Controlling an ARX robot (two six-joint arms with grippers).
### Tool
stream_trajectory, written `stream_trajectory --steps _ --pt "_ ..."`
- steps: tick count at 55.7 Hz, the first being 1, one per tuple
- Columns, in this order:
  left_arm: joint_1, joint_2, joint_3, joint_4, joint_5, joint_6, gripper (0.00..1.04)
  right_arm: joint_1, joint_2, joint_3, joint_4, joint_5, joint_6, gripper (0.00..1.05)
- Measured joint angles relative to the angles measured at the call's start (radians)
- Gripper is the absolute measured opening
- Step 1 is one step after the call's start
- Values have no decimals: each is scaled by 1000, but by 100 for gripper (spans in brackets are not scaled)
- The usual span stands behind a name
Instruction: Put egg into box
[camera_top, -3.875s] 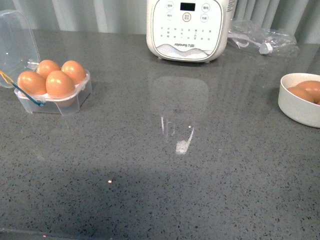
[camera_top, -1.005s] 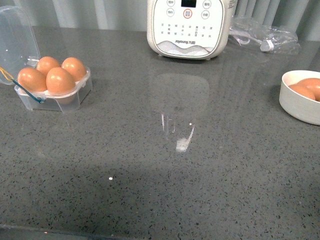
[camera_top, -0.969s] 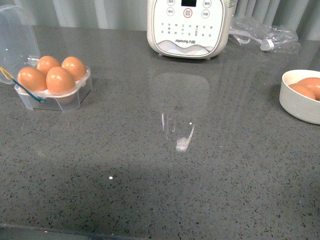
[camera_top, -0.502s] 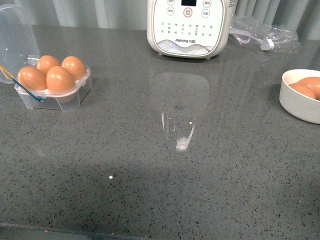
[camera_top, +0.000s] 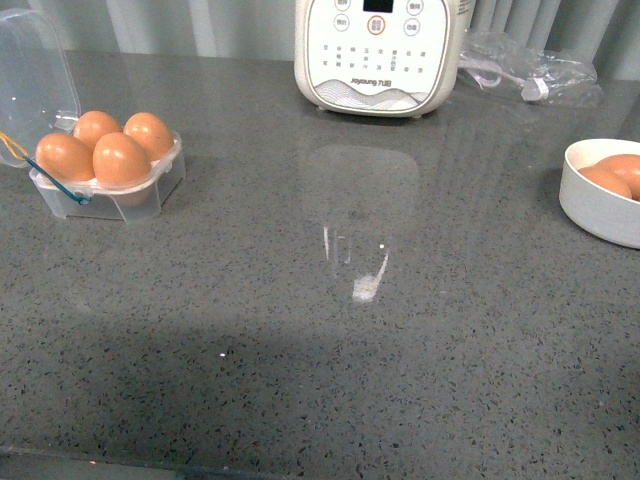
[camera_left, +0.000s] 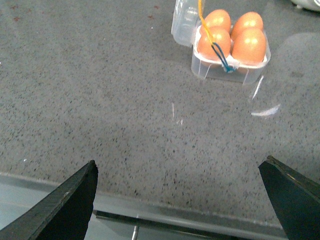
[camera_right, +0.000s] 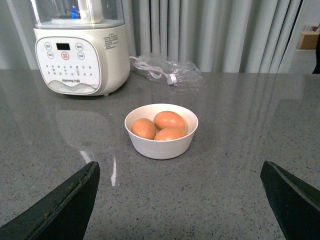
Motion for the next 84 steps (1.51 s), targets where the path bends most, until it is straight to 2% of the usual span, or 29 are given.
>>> stream_trajectory --steps 14,21,35,45,55,84 --pt "85 275 100 274 83 32 98 0 0 0 0 0 0 97" --pt "176 491 210 439 135 96 98 0 0 0 0 0 0 97" --pt "275 800 412 571 117 208 98 0 0 0 0 0 0 97" --pt "271 997 539 571 151 235 98 0 0 0 0 0 0 97" --pt "258 1079 605 559 177 217 98 0 0 0 0 0 0 97" --pt "166 1139 622 578 201 191 98 0 0 0 0 0 0 97"
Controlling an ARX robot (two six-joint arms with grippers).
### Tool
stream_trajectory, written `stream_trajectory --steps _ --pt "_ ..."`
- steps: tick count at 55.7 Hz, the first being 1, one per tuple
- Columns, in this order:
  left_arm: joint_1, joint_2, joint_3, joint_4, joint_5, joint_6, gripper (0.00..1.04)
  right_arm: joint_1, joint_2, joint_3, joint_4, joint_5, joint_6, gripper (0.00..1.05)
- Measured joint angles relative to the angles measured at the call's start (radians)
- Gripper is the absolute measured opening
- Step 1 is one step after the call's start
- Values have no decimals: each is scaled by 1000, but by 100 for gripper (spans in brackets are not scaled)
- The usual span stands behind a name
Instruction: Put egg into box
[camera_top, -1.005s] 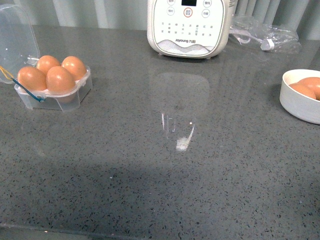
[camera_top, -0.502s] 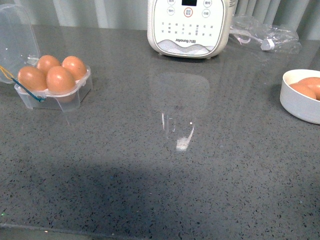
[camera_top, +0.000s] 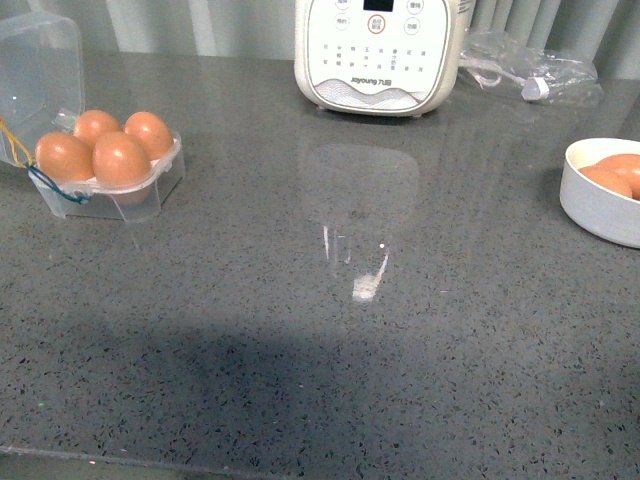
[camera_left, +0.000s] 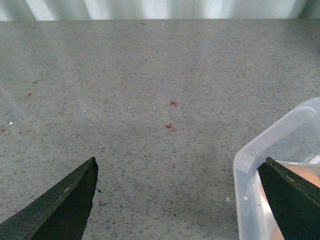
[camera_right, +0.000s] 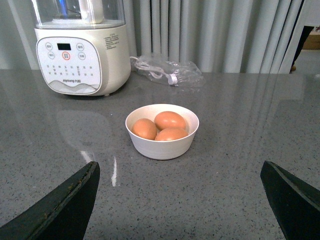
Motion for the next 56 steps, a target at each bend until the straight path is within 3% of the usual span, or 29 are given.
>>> stream_trajectory --steps 33,56 --pt "-263 -173 -121 -126 140 -79 98 0 0 0 0 0 0 97" --pt "-212 -312 -121 -167 58 -42 98 0 0 0 0 0 0 97"
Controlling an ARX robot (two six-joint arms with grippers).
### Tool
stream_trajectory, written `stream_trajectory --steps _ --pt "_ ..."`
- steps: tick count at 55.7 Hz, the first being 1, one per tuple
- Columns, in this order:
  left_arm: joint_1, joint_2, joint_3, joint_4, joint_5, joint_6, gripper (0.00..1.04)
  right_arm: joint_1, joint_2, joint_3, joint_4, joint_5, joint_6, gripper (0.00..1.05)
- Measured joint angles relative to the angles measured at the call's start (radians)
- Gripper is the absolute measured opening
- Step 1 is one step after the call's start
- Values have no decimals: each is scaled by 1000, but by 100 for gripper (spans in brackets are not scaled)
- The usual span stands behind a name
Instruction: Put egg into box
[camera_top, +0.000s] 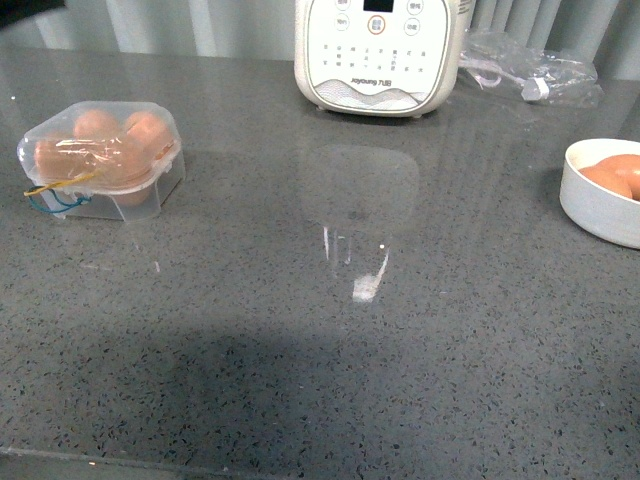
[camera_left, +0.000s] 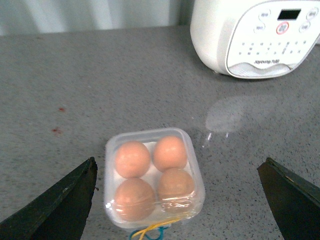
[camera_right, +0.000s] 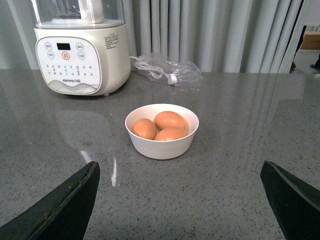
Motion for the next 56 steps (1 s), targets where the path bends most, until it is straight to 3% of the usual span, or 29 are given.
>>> stream_trajectory --steps 8,33,42,48,56 --pt "45 -177 -44 -79 6 33 98 0 0 0 0 0 0 97" --pt "288 -586 -187 -372 164 120 98 0 0 0 0 0 0 97" --pt "282 -704 -364 -109 87 -31 71 0 0 0 0 0 0 97" --pt "231 -764 -451 -84 42 -74 48 0 0 0 0 0 0 97" --pt "189 -809 -515 -76 3 -84 26 0 0 0 0 0 0 97"
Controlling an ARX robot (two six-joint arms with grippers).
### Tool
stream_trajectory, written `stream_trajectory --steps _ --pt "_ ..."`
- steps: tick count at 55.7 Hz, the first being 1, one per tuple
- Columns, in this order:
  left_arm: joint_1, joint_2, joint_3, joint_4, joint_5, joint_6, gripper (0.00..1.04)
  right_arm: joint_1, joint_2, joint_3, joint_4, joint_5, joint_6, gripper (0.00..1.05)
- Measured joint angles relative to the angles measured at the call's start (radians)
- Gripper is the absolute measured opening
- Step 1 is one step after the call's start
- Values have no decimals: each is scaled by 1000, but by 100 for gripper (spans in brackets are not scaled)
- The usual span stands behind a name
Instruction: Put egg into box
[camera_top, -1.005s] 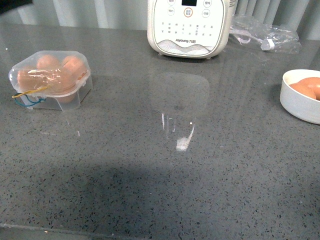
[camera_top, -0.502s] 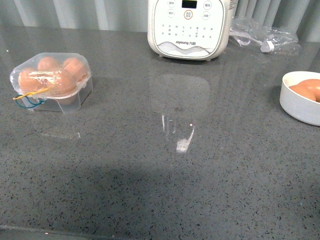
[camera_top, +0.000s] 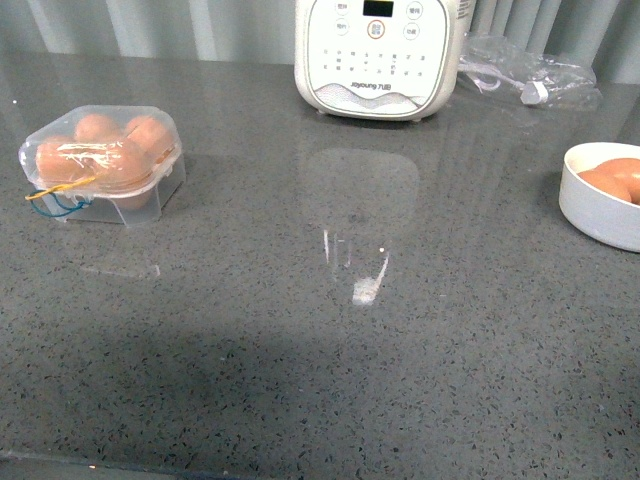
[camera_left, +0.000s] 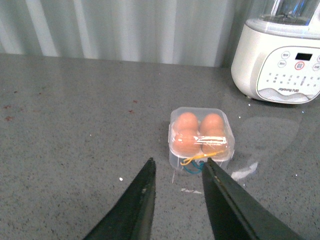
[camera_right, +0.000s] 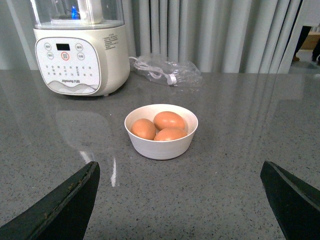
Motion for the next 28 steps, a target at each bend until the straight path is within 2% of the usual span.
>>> stream_trajectory --steps 7,12,18,28 --pt "-36 -51 -50 2 -36 -6 3 0 0 0 0 0 0 97" --pt "-122 -89 -79 2 -143 -12 4 0 0 0 0 0 0 97" --pt "-157 -125 -111 -2 -145 -12 4 0 0 0 0 0 0 97" --pt "-158 -175 -144 -19 -151 -13 4 0 0 0 0 0 0 97"
